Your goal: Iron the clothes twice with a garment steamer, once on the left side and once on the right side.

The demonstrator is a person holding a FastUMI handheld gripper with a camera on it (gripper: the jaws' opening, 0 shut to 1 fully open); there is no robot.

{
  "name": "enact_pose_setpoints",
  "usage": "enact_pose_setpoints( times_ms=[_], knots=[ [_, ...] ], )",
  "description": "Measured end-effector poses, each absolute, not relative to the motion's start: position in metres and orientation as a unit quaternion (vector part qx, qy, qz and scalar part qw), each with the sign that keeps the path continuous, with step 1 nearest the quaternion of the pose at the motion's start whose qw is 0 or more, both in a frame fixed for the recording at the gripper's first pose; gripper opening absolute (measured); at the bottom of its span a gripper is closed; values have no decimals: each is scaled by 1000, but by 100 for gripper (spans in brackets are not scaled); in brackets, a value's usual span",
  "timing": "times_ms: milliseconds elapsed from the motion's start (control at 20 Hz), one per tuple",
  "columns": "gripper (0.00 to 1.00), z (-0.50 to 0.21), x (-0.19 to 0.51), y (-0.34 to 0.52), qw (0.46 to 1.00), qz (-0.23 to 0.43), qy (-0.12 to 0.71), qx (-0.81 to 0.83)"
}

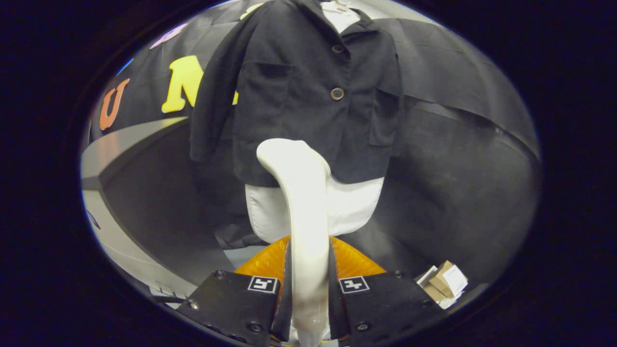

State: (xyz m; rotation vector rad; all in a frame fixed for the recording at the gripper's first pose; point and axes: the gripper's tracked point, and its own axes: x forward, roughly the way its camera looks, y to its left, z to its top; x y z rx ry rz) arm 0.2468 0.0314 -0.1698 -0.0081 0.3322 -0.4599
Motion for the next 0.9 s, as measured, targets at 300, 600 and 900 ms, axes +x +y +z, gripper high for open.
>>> enact_pose_setpoints(
  times_ms=[300, 600, 900],
  knots=[
    [33, -46, 194, -3, 963, -265, 49, 31],
    [33, 71, 165, -46, 959, -270, -58, 57],
    [33, 153, 201, -90, 960, -238, -138, 54]
  ],
)
